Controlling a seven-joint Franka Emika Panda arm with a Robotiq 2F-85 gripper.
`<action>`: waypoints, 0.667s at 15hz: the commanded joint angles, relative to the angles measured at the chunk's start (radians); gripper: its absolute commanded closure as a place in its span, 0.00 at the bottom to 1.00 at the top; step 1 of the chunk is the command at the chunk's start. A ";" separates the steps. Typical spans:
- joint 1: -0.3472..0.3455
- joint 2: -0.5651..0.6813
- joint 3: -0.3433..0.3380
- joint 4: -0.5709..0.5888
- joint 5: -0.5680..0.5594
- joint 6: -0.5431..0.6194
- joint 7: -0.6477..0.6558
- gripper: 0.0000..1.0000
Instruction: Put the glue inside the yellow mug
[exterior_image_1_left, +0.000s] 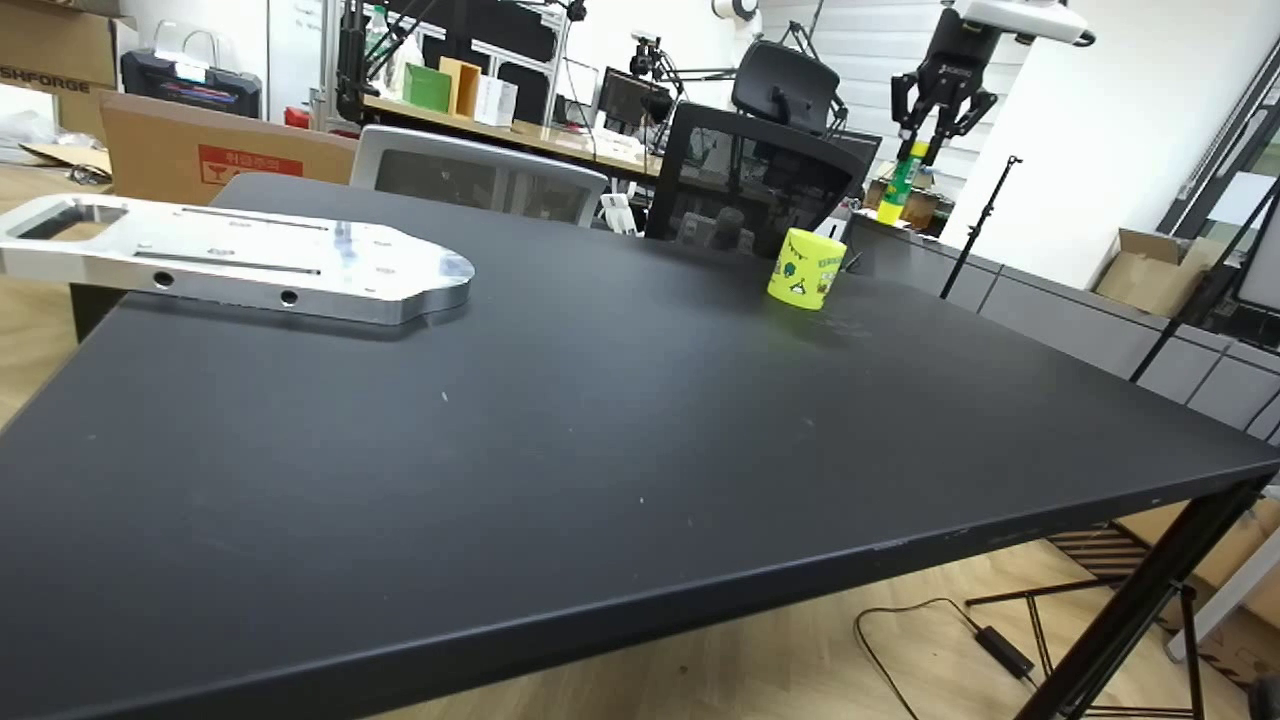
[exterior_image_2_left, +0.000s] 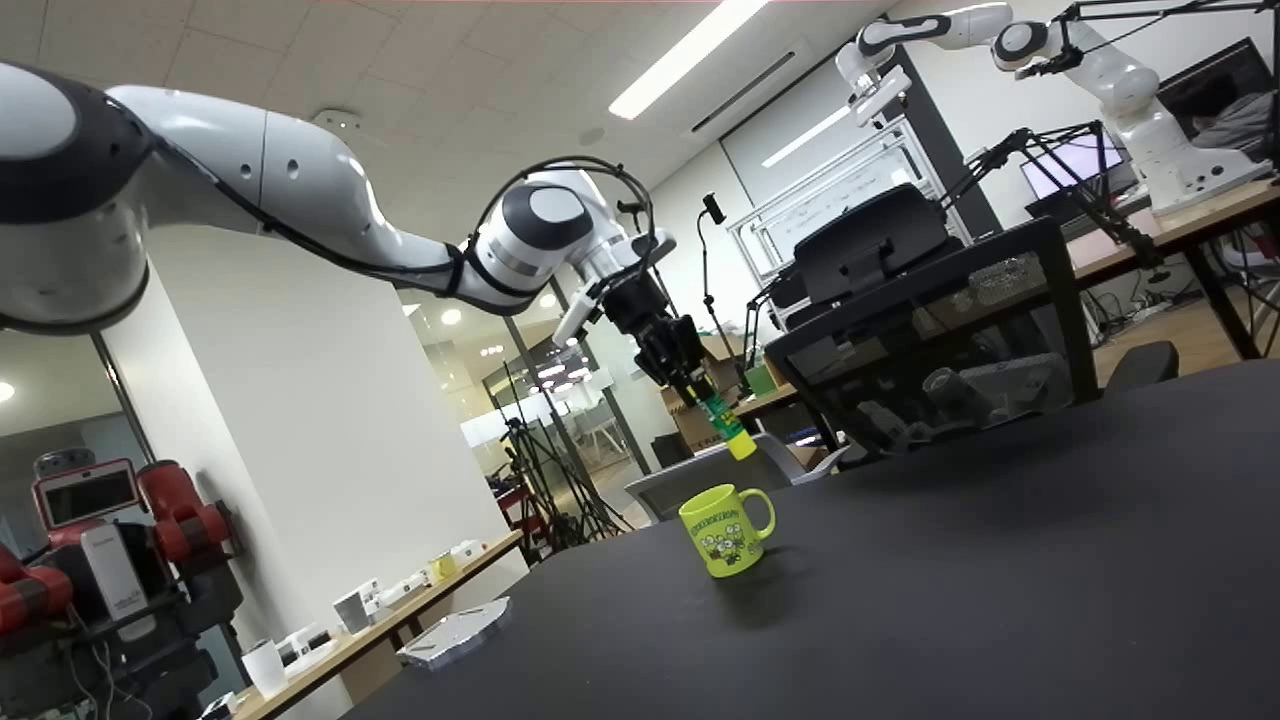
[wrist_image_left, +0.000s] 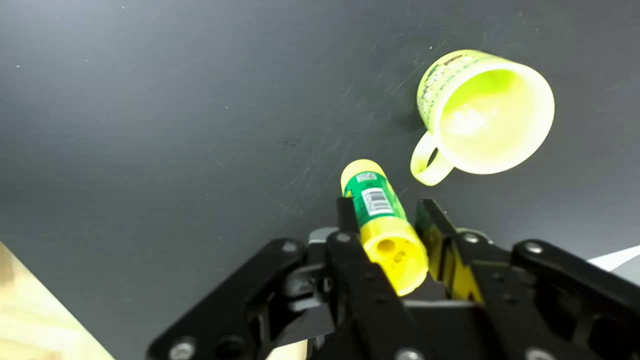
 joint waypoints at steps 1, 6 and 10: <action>0.017 0.094 0.022 0.163 0.001 -0.109 0.018 0.91; 0.012 0.164 0.061 0.247 0.043 -0.097 -0.002 0.91; 0.000 0.210 0.082 0.297 0.088 -0.113 -0.012 0.91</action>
